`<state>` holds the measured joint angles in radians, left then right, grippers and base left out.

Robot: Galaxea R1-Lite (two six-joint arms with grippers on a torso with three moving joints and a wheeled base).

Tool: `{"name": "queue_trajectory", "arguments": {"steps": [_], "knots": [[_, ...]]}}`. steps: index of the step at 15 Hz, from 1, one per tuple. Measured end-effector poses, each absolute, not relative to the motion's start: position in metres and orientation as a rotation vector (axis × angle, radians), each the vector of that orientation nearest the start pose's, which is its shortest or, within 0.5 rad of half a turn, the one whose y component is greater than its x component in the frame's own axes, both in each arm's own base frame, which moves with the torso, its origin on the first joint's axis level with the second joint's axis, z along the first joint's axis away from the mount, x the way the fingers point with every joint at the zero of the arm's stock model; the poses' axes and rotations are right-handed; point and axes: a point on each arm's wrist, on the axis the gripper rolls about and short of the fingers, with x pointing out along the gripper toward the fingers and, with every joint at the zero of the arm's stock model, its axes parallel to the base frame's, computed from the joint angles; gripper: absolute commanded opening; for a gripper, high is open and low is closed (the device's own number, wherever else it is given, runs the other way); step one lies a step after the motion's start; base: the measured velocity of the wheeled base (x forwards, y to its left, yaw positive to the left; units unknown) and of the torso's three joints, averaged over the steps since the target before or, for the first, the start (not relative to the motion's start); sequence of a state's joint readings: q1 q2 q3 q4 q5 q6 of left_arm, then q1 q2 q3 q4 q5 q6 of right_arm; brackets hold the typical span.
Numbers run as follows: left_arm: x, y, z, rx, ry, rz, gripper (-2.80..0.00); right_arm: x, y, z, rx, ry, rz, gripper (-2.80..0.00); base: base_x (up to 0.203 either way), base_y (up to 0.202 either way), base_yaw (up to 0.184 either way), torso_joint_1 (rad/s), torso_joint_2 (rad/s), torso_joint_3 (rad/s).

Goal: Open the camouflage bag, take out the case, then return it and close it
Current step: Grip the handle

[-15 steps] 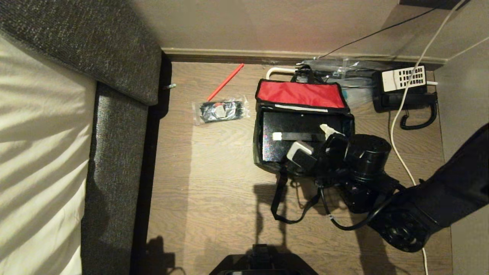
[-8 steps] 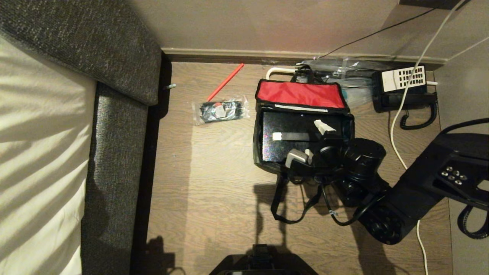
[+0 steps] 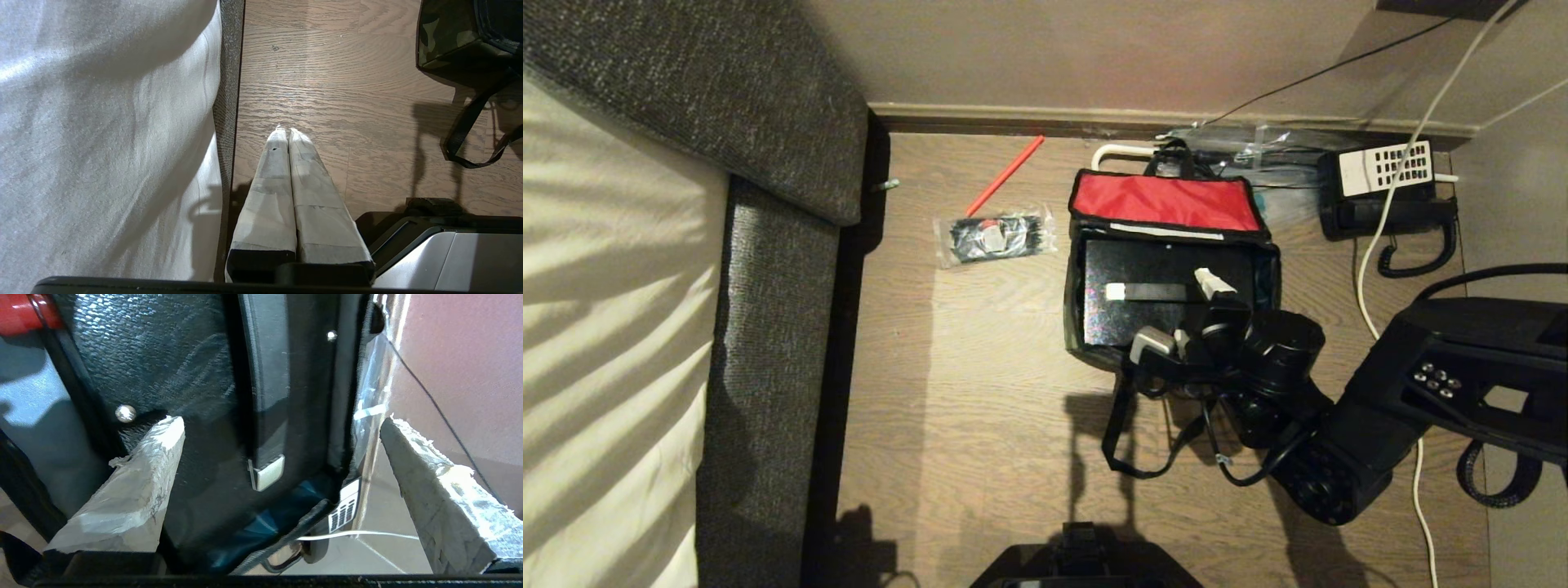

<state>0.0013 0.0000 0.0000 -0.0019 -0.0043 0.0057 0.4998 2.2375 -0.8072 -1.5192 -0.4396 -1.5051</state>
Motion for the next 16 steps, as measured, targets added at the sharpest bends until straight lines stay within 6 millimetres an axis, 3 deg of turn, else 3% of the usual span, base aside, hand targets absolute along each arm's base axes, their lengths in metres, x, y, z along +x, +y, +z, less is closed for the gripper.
{"name": "queue_trajectory", "arguments": {"steps": [16], "knots": [[-0.023, 0.000, 0.076, 0.006, -0.002, -0.003, -2.80, 0.369, 0.183, 0.068, -1.279, -0.084, -0.083, 0.00, 0.000, 0.000, 0.000, 0.000, 0.00, 0.000]]}}
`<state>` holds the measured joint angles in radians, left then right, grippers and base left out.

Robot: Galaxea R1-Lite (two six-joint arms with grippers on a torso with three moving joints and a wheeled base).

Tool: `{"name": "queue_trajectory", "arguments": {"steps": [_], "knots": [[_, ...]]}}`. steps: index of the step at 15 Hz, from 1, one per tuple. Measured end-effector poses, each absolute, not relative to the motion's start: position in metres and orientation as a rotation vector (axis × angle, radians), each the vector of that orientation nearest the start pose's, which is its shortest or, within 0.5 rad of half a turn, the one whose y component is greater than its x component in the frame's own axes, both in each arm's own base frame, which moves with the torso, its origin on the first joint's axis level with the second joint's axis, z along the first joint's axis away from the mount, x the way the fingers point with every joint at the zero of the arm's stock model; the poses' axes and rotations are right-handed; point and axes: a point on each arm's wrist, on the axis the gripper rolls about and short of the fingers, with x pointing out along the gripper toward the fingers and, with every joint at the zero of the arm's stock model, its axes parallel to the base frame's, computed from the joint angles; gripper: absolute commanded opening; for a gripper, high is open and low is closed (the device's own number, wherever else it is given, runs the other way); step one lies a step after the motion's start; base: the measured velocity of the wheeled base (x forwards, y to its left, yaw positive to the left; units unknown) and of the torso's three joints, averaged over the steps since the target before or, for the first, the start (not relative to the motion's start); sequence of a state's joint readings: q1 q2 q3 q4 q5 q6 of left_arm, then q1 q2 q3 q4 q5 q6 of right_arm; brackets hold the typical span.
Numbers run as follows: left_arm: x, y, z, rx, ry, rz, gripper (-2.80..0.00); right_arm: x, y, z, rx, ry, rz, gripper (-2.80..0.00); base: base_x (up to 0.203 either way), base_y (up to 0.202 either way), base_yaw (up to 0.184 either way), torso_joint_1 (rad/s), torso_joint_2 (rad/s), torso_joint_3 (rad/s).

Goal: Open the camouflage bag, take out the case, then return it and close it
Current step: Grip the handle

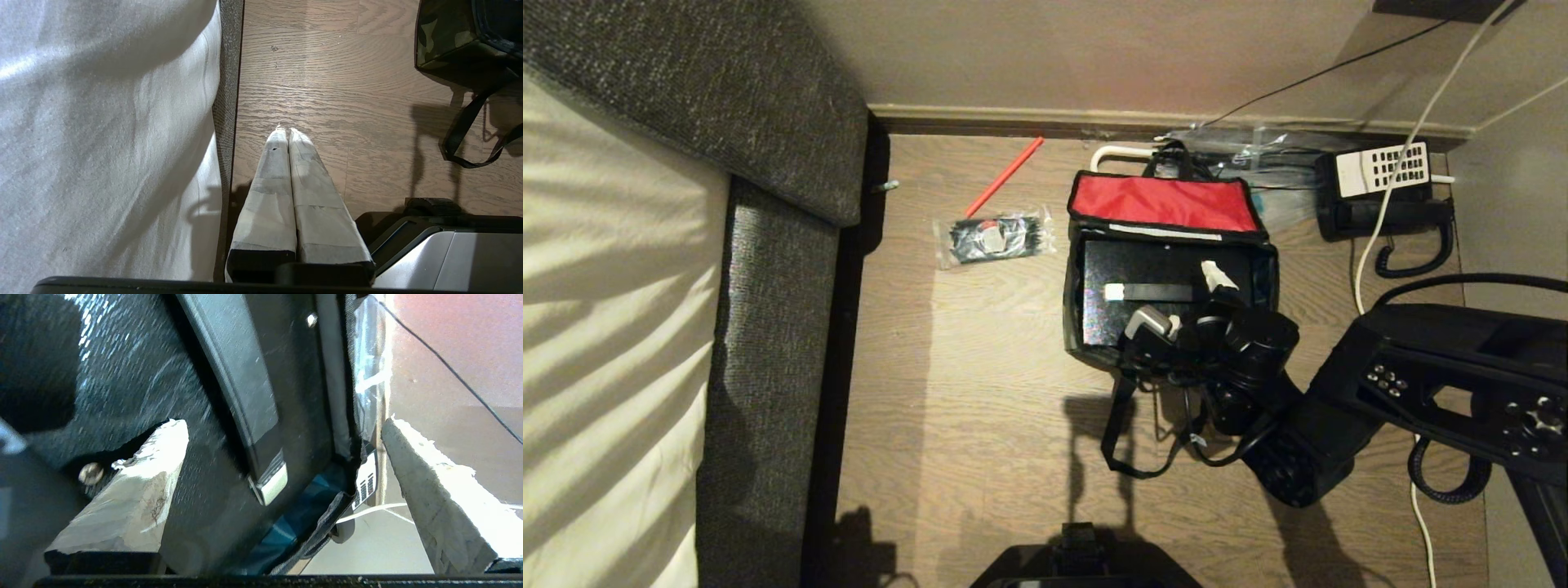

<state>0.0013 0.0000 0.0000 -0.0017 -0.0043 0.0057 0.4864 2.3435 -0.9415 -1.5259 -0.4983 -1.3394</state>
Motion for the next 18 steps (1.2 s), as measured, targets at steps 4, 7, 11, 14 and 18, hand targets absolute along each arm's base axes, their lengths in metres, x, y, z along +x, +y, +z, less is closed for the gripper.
{"name": "queue_trajectory", "arguments": {"steps": [4, 7, 11, 14, 18], "knots": [[-0.023, 0.000, 0.076, 0.006, -0.002, -0.003, -2.80, 0.377, 0.193, 0.065, -1.254, -0.108, -0.088, 0.00, 0.000, 0.000, 0.000, 0.000, 0.00, 0.000], [-0.023, 0.000, 0.076, 0.006, -0.002, -0.003, -2.80, 0.381, 0.198, 0.062, -1.245, -0.120, -0.087, 0.00, 0.000, 0.000, 0.000, 0.000, 0.00, 0.000], [-0.023, 0.000, 0.076, 0.006, -0.002, -0.004, -2.80, 0.384, 0.199, 0.053, -1.246, -0.110, -0.078, 0.00, 0.000, 0.000, 0.000, 0.000, 0.00, 0.000], [-0.023, 0.000, 0.076, 0.005, -0.003, -0.004, -2.80, 0.386, 0.200, 0.048, -1.255, -0.109, -0.070, 0.00, 0.000, 0.000, 0.000, 0.000, 0.00, 0.000], [-0.023, 0.000, 0.076, 0.006, -0.002, -0.003, -2.80, 0.389, 0.194, 0.055, -1.306, -0.140, -0.054, 0.00, 0.000, 0.000, 0.000, 0.000, 0.00, 0.000]]}}
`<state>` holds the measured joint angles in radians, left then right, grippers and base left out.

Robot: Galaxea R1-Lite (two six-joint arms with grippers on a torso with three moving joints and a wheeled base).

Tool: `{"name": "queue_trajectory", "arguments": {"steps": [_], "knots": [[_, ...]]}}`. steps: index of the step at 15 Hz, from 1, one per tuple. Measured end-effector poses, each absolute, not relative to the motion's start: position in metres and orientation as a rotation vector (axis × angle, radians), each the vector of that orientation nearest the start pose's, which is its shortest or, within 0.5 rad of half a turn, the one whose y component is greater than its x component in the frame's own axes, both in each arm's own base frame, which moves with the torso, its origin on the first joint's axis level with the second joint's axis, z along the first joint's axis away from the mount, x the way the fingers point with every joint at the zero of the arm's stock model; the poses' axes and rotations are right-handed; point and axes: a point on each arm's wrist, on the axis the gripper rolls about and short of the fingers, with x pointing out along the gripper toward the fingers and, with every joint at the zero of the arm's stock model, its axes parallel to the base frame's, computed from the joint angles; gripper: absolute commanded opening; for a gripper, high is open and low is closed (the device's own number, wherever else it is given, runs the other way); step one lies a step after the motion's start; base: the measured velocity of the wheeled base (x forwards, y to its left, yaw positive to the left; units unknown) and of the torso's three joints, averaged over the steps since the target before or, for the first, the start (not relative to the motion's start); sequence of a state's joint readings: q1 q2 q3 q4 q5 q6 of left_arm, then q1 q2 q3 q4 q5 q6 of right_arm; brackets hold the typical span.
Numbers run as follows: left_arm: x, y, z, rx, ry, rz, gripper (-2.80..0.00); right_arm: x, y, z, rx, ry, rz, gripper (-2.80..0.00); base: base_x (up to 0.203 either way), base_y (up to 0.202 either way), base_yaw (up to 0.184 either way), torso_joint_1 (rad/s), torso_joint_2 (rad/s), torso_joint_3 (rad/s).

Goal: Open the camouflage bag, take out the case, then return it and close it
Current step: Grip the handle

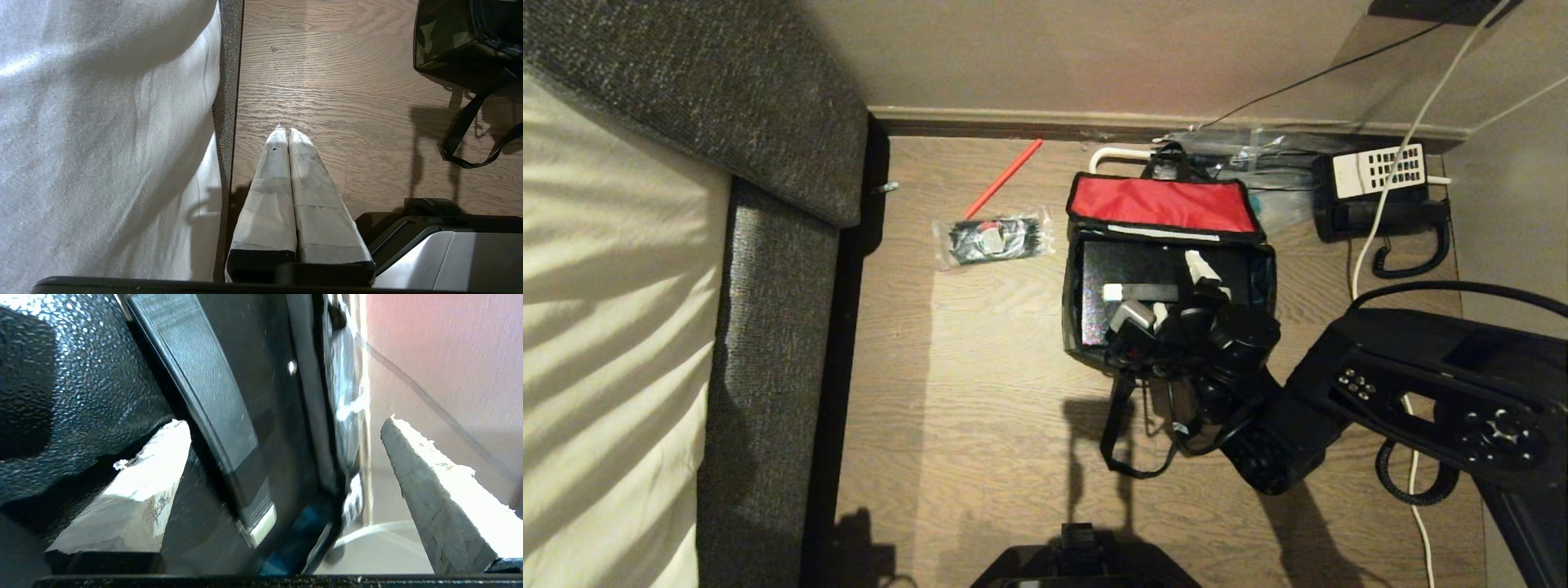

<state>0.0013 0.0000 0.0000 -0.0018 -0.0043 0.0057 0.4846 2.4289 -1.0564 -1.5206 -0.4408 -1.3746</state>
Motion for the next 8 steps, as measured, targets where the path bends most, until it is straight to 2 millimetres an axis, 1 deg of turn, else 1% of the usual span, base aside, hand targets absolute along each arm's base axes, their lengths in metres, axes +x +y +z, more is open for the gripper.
{"name": "queue_trajectory", "arguments": {"steps": [4, 8], "knots": [[-0.023, 0.000, 0.076, 0.006, -0.002, -0.003, -2.80, 0.392, 0.182, 0.060, -1.403, -0.188, -0.017, 0.00, 0.000, 0.000, 0.000, 0.000, 0.00, 0.000], [-0.023, 0.000, 0.076, 0.005, -0.002, -0.003, -2.80, 0.396, 0.177, 0.063, -1.446, -0.186, -0.043, 0.00, 0.000, 0.000, 0.000, 0.000, 0.00, 0.000]]}}
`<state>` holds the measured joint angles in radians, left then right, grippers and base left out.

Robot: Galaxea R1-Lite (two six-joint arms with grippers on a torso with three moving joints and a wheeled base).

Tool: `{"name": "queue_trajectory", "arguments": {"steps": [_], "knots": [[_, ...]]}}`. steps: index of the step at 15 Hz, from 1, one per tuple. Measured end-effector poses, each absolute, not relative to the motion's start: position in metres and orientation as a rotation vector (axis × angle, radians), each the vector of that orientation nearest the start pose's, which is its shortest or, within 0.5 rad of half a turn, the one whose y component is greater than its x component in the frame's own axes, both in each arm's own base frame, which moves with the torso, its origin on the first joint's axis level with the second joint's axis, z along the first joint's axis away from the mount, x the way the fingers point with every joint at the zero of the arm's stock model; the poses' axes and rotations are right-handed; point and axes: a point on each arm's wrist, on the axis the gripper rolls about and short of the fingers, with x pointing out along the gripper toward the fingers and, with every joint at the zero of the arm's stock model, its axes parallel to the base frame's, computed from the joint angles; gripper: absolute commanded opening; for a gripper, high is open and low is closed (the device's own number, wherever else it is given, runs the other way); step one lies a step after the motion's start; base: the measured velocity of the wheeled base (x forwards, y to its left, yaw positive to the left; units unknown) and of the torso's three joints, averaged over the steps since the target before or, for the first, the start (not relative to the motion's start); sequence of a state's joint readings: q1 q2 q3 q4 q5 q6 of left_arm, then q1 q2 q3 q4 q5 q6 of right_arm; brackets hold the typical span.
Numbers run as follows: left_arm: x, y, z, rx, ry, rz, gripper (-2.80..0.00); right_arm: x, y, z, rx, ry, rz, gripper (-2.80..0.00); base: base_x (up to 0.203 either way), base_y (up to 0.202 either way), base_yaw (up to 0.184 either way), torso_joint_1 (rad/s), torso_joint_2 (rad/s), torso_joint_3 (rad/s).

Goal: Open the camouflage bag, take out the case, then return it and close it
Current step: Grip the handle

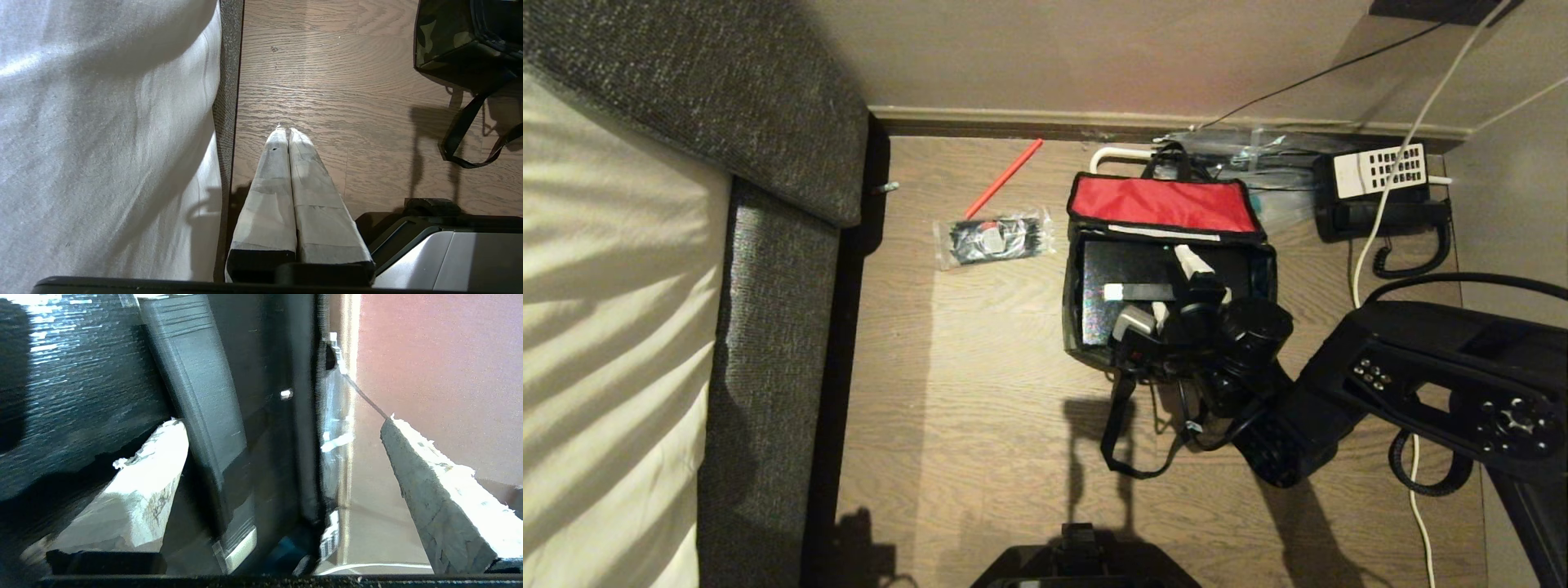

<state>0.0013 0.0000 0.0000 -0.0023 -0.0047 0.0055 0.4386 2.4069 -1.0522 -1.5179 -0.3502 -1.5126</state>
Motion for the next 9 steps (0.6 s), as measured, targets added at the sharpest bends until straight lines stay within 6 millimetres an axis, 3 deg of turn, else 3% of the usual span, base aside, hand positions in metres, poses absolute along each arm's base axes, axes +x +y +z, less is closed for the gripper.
{"name": "queue_trajectory", "arguments": {"steps": [7, 9], "knots": [[-0.0228, -0.0001, 0.0757, 0.006, -0.002, -0.003, -2.80, 0.4031, 0.1761, 0.0703, -1.379, -0.158, -0.129, 0.00, 0.000, 0.000, 0.000, 0.000, 0.00, 0.000], [-0.0228, -0.0001, 0.0757, 0.006, -0.002, -0.003, -2.80, 0.4016, 0.1754, 0.0622, -1.384, -0.139, -0.116, 0.00, 0.000, 0.000, 0.000, 0.000, 0.00, 0.000]]}}
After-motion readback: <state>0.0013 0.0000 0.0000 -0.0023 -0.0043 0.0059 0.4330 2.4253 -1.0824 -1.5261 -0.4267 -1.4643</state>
